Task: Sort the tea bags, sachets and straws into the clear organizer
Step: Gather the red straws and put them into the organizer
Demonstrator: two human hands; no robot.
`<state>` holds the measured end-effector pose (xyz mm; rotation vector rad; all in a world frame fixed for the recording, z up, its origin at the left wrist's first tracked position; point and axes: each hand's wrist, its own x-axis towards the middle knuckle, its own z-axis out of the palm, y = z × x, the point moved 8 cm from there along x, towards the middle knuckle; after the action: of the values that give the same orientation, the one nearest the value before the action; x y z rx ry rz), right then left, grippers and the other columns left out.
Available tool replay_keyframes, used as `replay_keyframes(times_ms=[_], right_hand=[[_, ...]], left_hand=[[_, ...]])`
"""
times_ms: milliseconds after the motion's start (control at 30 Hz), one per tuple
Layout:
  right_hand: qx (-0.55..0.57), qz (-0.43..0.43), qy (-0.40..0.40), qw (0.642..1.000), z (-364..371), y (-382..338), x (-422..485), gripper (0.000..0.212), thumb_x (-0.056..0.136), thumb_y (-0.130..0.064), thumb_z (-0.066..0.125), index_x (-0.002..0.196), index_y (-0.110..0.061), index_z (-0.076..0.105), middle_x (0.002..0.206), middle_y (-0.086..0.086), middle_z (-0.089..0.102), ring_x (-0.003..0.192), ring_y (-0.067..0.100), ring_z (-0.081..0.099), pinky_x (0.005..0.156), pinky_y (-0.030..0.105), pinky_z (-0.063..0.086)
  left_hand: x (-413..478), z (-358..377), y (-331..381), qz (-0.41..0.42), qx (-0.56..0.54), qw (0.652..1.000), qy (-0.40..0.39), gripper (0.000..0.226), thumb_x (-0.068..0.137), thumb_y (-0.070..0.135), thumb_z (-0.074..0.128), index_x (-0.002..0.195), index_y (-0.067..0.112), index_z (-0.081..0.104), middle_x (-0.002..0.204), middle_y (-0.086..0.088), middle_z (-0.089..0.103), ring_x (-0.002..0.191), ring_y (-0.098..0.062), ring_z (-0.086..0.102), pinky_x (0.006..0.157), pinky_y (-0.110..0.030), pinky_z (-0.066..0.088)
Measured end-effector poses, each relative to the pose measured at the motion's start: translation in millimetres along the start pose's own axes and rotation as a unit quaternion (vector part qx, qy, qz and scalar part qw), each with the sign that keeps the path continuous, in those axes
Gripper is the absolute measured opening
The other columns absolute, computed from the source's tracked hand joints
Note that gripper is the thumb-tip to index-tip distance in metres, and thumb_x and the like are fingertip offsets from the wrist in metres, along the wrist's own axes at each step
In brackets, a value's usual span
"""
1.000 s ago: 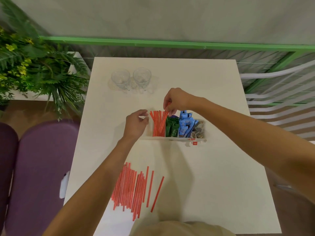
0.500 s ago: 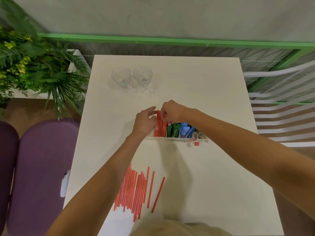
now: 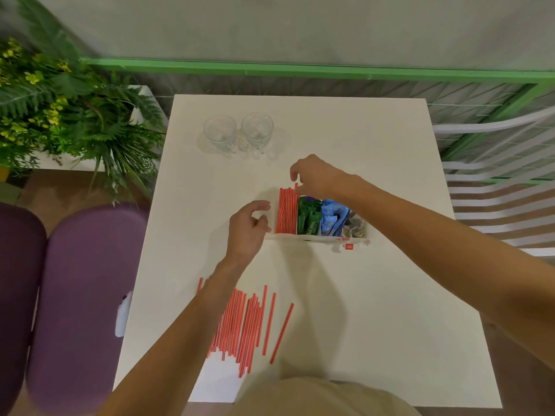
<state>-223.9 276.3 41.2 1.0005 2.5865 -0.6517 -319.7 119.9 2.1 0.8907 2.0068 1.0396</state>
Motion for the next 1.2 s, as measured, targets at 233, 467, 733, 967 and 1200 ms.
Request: replay_keyframes(times_ms=[233, 467, 733, 967, 1200], right_hand=[[0.083, -0.036, 0.078, 0.993, -9, -15, -35, 0.016, 0.090, -0.015, 0.060, 0.102, -0.008, 0.068, 0.096, 0.007, 0.068, 0.079, 0.017, 0.058, 0.077, 0.032, 0.052], [0.117, -0.085, -0.095, 0.985, 118, -51, -117, 0.013, 0.092, -0.017, 0.062, 0.102, -0.012, 0.068, 0.090, 0.000, 0.064, 0.074, 0.008, 0.054, 0.070, 0.020, 0.041], [0.072, -0.080, -0.131, 0.986, 231, -56, -167, 0.033, 0.092, -0.014, 0.060, 0.124, -0.017, 0.058, 0.117, 0.005, 0.058, 0.098, 0.020, 0.058, 0.087, 0.032, 0.049], [-0.067, -0.225, -0.093, 0.968, 247, -95, -177, 0.042, 0.096, -0.006, 0.053, 0.137, -0.011, 0.044, 0.106, 0.013, 0.055, 0.083, 0.026, 0.058, 0.076, 0.039, 0.053], [-0.106, -0.230, -0.076, 0.964, 242, -101, -177, 0.031, 0.095, 0.001, 0.047, 0.126, -0.004, 0.050, 0.103, 0.015, 0.056, 0.087, 0.028, 0.057, 0.081, 0.039, 0.046]], left_hand=[[-65, 1, -34, -0.018, 0.031, 0.998, -0.053, 0.024, 0.092, 0.001, 0.056, 0.095, 0.020, 0.069, 0.092, 0.009, 0.069, 0.062, -0.005, 0.067, 0.059, -0.016, 0.050], [-128, -7, -105, -0.067, 0.153, 0.982, -0.092, 0.012, 0.090, 0.015, 0.065, 0.100, 0.018, 0.072, 0.088, 0.008, 0.070, 0.071, -0.005, 0.065, 0.078, -0.025, 0.058], [-152, -12, -130, -0.062, 0.246, 0.963, -0.091, 0.013, 0.089, 0.021, 0.067, 0.102, 0.022, 0.069, 0.087, 0.011, 0.064, 0.077, -0.001, 0.059, 0.074, -0.012, 0.048], [-161, 2, -130, -0.073, 0.306, 0.946, -0.081, 0.036, 0.086, 0.033, 0.069, 0.119, 0.022, 0.058, 0.115, 0.007, 0.058, 0.100, -0.010, 0.057, 0.083, -0.019, 0.047], [-160, 7, -128, -0.078, 0.333, 0.936, -0.079, 0.029, 0.084, 0.032, 0.072, 0.107, 0.021, 0.058, 0.102, 0.004, 0.065, 0.090, -0.013, 0.062, 0.081, -0.028, 0.056]])
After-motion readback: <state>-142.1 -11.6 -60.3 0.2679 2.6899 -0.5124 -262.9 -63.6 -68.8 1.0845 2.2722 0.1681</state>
